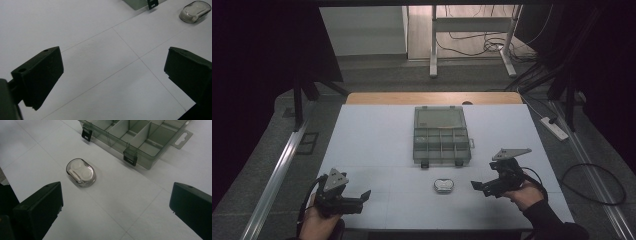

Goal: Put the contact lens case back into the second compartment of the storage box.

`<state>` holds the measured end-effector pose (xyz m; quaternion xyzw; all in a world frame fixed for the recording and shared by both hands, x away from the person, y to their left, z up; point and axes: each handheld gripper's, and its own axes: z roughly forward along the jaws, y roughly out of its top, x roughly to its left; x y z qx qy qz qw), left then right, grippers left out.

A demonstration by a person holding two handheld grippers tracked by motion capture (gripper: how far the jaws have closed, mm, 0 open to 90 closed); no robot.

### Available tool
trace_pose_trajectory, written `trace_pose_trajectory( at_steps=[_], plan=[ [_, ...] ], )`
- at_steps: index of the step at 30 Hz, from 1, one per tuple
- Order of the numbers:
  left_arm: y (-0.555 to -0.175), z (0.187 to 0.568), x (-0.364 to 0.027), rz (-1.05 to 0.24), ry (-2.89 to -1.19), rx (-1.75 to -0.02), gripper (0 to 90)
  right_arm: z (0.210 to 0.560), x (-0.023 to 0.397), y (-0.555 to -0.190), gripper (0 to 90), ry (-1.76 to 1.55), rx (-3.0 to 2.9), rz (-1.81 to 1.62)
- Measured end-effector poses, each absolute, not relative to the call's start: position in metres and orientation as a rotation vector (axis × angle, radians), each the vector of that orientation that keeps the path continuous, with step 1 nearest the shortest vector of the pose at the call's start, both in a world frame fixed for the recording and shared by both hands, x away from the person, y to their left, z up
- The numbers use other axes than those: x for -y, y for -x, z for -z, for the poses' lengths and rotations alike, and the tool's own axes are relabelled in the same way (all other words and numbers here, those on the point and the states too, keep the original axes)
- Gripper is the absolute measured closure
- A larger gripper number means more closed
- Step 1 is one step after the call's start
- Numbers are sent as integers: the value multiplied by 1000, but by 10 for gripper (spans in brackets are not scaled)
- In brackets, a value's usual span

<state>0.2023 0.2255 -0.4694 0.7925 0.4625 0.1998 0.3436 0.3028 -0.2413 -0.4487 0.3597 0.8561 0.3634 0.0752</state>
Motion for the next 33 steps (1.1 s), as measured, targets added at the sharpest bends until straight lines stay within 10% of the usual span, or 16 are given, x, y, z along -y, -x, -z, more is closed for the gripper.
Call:
trace_pose_trajectory(
  at_steps=[33],
  plan=[
    [-202,469,-225,-520,-2066,-1196,22,460,203,-327,0,-985,-2657,-981]
  ],
)
